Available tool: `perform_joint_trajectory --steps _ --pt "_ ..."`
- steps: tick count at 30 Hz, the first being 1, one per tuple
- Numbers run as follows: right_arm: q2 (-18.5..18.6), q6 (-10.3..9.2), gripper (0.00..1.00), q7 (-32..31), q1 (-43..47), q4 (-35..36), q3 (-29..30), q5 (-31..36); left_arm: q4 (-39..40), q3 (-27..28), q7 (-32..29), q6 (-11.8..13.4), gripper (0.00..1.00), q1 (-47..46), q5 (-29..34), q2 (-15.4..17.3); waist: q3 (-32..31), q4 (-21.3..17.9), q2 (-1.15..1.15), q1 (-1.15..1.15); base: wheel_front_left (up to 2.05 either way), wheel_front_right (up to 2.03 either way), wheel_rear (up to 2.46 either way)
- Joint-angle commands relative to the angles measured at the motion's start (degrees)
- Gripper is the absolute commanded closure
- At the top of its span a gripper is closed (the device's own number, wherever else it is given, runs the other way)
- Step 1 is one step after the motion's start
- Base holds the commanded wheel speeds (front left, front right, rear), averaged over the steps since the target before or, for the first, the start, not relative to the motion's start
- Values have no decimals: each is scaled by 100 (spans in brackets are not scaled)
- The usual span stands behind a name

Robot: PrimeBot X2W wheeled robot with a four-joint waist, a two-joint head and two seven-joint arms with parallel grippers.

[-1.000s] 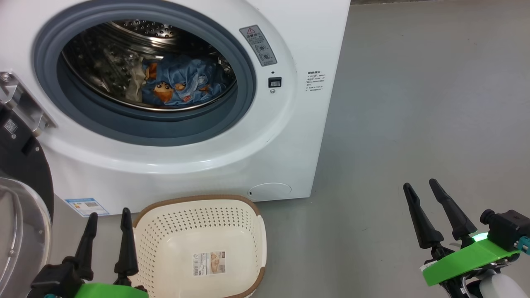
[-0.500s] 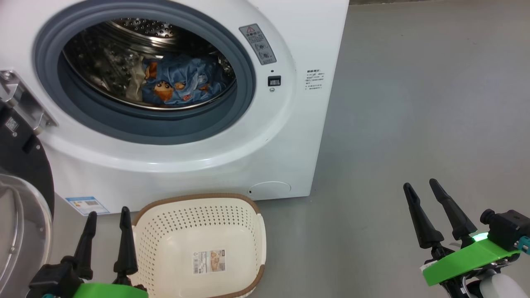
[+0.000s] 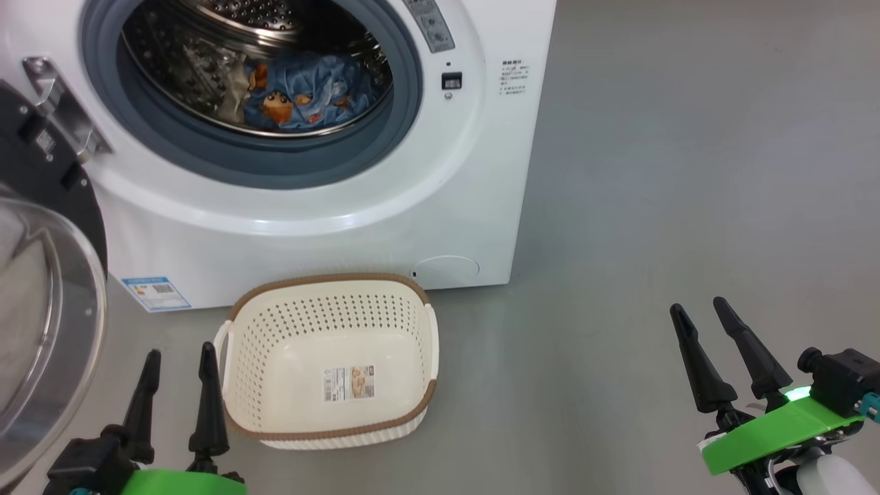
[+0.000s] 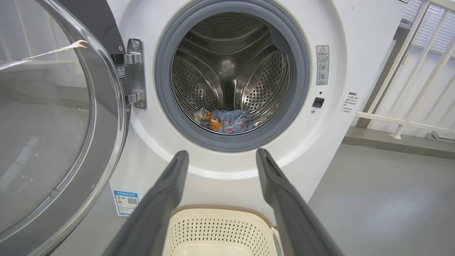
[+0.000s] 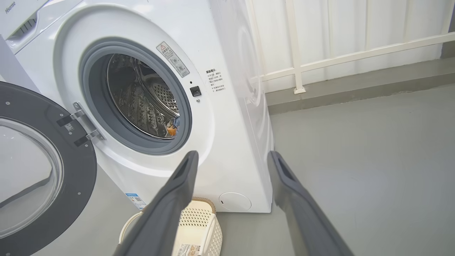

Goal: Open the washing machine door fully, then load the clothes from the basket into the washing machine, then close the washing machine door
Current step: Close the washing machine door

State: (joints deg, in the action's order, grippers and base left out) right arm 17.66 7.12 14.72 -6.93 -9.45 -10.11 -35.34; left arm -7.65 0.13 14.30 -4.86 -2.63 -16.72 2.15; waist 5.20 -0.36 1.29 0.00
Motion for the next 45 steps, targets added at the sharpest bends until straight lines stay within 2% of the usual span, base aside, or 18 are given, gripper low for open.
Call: perform_joint_trajectory --steps 1,45 --pt "60 36 0 28 -46 137 -78 48 138 185 70 5 0 -142 48 73 -1 1 0 0 -98 98 0" --pt "80 36 0 28 -52 112 -66 56 94 207 70 45 0 -163 147 73 -35 87 0 0 -8 8 0"
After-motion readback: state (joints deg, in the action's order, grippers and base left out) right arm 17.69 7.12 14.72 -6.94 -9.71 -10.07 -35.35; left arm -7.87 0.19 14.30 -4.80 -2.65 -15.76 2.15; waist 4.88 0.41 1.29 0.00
